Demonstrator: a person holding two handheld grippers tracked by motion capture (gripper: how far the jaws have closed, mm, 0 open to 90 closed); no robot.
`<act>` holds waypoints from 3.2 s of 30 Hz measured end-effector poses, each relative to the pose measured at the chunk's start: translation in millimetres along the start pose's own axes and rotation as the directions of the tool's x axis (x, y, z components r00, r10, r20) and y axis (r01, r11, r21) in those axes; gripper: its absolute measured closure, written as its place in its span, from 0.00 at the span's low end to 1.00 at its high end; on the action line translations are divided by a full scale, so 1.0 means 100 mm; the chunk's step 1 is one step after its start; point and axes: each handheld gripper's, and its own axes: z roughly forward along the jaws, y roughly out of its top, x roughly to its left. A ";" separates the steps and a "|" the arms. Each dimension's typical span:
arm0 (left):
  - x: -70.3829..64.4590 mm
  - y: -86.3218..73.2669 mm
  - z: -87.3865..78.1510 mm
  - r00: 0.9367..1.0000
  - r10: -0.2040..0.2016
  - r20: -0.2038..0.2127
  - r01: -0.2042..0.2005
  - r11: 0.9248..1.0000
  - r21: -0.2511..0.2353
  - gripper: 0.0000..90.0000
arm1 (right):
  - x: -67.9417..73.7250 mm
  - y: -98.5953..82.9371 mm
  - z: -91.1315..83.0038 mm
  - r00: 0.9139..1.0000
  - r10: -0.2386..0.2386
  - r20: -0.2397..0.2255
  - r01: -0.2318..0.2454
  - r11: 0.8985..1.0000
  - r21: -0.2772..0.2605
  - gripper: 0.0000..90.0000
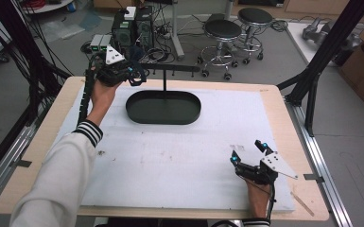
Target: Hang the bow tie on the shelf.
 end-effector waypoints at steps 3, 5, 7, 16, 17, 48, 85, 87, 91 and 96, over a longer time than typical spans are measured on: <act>0.03 -0.02 0.02 1.000 -0.007 -0.018 0.007 1.000 0.001 0.84 | 0.00 0.00 0.00 1.000 0.003 0.001 -0.003 1.000 -0.001 0.04; 0.04 -0.03 0.02 0.999 -0.014 -0.030 0.014 1.000 -0.006 0.84 | 0.00 0.00 0.00 1.000 -0.001 -0.001 0.001 1.000 -0.001 0.04; 0.05 -0.04 0.03 0.999 -0.008 -0.042 0.008 1.000 -0.003 0.84 | 0.00 0.00 0.00 1.000 -0.001 -0.001 0.001 1.000 0.000 0.04; 0.10 -0.10 0.06 0.997 -0.028 -0.074 0.029 1.000 0.003 0.84 | 0.00 0.00 0.00 1.000 -0.001 -0.001 0.001 1.000 -0.001 0.04; 0.10 -0.12 0.06 0.997 -0.024 -0.076 0.025 1.000 0.012 0.84 | 0.00 0.00 0.00 1.000 0.001 -0.001 -0.001 1.000 -0.003 0.04; 0.11 -0.55 0.18 0.987 -0.154 -0.049 0.158 0.983 0.092 0.84 | 0.00 0.00 0.00 1.000 0.001 -0.001 -0.001 1.000 -0.002 0.04; 0.23 -0.88 -0.07 0.890 -0.391 0.235 0.387 0.920 0.066 0.21 | 0.00 0.00 -0.01 1.000 -0.004 -0.003 0.004 1.000 -0.009 0.04; 0.22 -0.97 -0.23 0.873 -0.396 0.285 0.404 0.914 0.033 0.20 | 0.00 0.00 -0.01 1.000 -0.001 -0.003 0.001 1.000 -0.009 0.04; 0.12 -1.15 -0.60 0.881 -0.334 0.336 0.386 0.917 -0.101 0.20 | 0.00 -0.01 -0.02 1.000 -0.008 -0.001 0.008 1.000 -0.017 0.04; -0.14 -1.46 -1.11 0.895 -0.256 0.366 0.365 0.892 -0.268 0.20 | 0.00 -0.01 -0.02 1.000 -0.009 0.001 0.009 1.000 -0.020 0.04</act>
